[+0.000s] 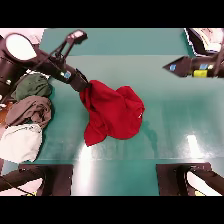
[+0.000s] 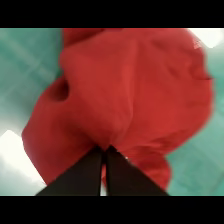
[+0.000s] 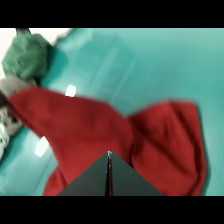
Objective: Fold the shirts.
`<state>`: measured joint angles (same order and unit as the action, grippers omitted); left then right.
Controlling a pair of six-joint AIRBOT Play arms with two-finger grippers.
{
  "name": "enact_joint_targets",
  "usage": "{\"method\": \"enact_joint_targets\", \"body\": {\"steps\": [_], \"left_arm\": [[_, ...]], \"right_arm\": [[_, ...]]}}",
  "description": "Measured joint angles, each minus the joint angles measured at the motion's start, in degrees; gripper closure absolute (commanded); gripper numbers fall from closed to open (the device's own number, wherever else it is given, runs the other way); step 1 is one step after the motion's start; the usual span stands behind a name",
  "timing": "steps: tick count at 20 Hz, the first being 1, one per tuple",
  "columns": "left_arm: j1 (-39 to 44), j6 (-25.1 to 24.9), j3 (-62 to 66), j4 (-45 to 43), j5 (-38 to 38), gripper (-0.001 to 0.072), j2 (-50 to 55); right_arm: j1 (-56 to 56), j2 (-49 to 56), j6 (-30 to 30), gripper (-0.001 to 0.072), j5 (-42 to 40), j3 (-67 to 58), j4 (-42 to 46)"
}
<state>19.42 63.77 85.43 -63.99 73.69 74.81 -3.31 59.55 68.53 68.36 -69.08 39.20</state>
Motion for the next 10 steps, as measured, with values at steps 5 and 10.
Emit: {"method": "enact_joint_targets", "body": {"steps": [5,10], "left_arm": [[0.1,2.5,-1.2,-5.7,-1.5,0.0263,-0.1],[-4.6,8.4,-1.5,-7.0,3.1,0.0262,-0.9]], "right_arm": [[0.0,0.0,0.3,0.0691,-0.1,9.0,0.7],[-0.3,-0.5,0.3,0.0690,0.0,11.8,1.0]]}}
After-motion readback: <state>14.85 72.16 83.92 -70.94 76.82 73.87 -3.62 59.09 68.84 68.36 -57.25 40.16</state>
